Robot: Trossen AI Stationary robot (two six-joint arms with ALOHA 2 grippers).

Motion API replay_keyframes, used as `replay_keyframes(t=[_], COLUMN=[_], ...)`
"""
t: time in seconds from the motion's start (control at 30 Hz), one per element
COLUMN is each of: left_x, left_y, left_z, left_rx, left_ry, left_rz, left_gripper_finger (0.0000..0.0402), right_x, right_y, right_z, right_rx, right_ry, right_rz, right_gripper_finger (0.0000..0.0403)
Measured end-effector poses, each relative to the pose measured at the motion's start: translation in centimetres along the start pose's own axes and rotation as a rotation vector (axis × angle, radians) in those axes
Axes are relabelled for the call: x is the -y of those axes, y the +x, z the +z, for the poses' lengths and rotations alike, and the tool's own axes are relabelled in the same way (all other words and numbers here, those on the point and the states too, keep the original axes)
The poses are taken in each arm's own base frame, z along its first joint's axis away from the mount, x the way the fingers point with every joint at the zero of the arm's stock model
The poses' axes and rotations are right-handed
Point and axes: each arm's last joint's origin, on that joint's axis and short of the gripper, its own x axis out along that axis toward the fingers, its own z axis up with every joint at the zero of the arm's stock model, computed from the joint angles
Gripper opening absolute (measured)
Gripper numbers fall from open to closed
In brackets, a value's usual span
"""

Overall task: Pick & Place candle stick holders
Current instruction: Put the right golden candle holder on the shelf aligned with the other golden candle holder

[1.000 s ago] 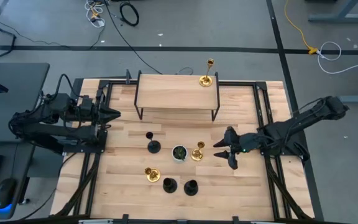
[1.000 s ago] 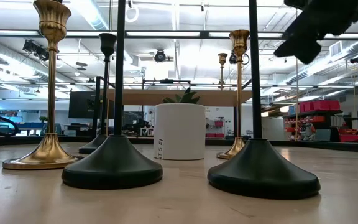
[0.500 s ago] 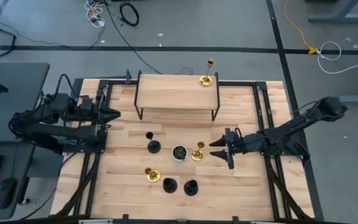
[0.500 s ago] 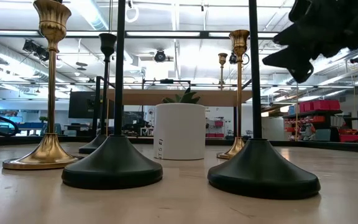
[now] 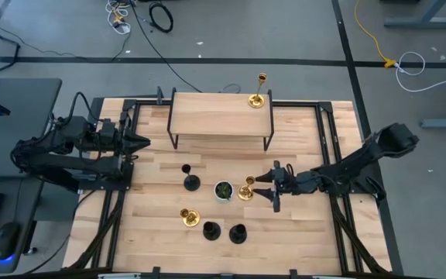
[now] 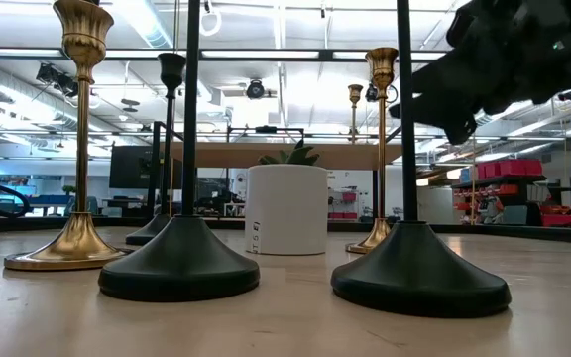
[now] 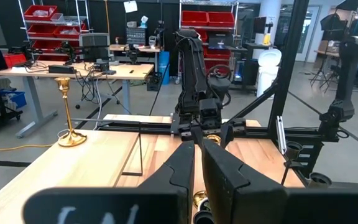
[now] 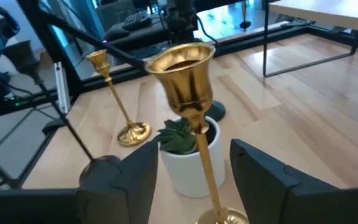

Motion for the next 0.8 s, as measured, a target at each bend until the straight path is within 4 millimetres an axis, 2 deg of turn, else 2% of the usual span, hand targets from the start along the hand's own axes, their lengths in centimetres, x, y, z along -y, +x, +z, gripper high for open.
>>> replay_keyframes(t=[0.33,0.63,0.8], left_x=[0.0,0.0,0.0], left_y=[0.0,0.0,0.0], left_z=[0.0,0.0,0.0], left_rx=[0.000,0.000,0.000], left_ry=[0.009,0.008,0.008], left_rz=[0.000,0.001,0.001], left_gripper_finger=[0.0034,0.0034,0.0034], right_x=[0.7,-0.3,-0.4], right_y=[1.6,3.4,3.6], right_z=[-1.0,-0.6,-0.5], right_rx=[0.045,0.040,0.040], right_ry=[0.016,-0.035,-0.036], right_rz=[-0.035,0.019,0.019], right_gripper_finger=[0.0201,0.0201,0.0201])
